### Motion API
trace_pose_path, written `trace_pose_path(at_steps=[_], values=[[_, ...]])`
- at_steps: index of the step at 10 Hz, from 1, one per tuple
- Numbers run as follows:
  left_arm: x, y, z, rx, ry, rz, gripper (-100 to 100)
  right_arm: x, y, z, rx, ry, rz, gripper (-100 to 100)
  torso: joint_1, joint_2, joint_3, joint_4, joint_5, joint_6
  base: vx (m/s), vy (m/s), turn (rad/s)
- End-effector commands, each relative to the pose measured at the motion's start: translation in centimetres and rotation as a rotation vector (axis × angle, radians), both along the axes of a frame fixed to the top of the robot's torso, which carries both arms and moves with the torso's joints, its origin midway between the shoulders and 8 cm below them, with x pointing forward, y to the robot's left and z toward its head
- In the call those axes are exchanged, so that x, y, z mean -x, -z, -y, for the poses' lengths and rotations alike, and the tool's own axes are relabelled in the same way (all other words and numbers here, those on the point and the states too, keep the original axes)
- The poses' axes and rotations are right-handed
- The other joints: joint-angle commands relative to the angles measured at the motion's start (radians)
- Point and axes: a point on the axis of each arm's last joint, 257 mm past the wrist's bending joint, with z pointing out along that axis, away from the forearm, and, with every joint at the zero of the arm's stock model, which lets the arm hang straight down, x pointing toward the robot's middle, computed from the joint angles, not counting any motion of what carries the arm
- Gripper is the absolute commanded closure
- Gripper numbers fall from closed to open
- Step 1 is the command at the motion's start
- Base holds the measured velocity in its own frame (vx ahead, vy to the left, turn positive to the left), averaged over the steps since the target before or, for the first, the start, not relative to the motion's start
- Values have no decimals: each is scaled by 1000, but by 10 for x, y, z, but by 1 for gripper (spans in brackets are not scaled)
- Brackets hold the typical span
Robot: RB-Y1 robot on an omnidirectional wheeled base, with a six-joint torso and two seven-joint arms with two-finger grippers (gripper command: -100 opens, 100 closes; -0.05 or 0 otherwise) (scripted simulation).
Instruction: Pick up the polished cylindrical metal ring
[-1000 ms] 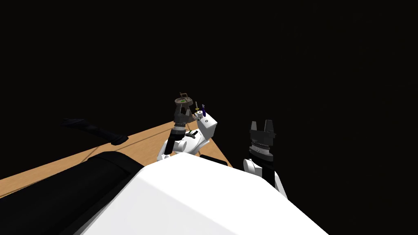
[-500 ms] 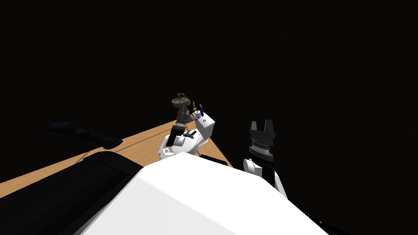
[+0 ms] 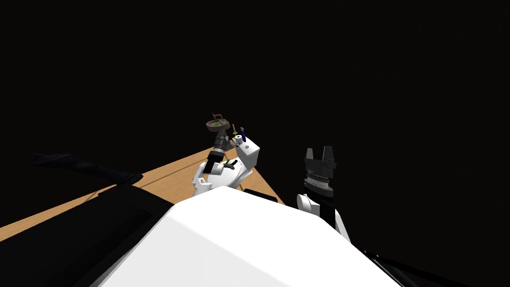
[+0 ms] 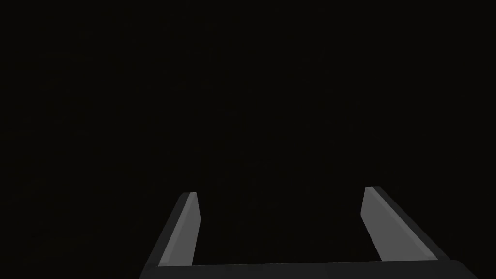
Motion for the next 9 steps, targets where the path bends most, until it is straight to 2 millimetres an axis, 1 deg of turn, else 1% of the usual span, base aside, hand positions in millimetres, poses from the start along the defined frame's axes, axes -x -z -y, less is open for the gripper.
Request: trace_pose_path(at_steps=[1, 2, 3, 4, 5, 6, 7, 8, 9], values=[[-10, 7, -12, 1, -22, -25, -100, 0, 0, 0, 0, 0, 0, 0, 0, 0, 0, 0, 0, 0, -12, -15, -38], [-19, 15, -31, 1, -62, -61, -100, 0, 0, 0, 0, 0, 0, 0, 1, 0, 0, 0, 0, 0, -13, -25, -104], [-19, 16, -31, 2, -63, -63, -100, 0, 0, 0, 0, 0, 0, 0, 0, -1, 0, 0, 0, 0, -10, -15, -43], [-27, 21, -50, 3, -102, -92, -100, 0, 0, 0, 0, 0, 0, 0, 0, -1, 0, 0, 0, 0, -17, -19, -85], [-28, 24, -51, 6, -106, -102, -100, 0, 0, 0, 0, 0, 0, 0, 0, 0, 0, 0, 0, 0, -16, -15, -39], [-34, 29, -71, 11, -146, -129, -100, 0, 0, 0, 0, 0, 0, 0, 0, 0, 0, 0, 0, 0, -10, -21, -99], [-35, 32, -72, 15, -151, -140, -100, 0, 0, 0, 0, 0, 0, 0, 0, 0, 0, 0, 0, 0, -10, -16, -40], [-41, 39, -92, 26, -191, -170, -100, 0, 0, 0, 0, 0, 0, 0, 0, -1, 0, 0, 0, 0, -10, -23, -85], [-41, 41, -93, 29, -195, -178, -100, 0, 0, 0, 0, 0, 0, 0, 0, -1, 0, 0, 0, 0, -10, -20, -43]])
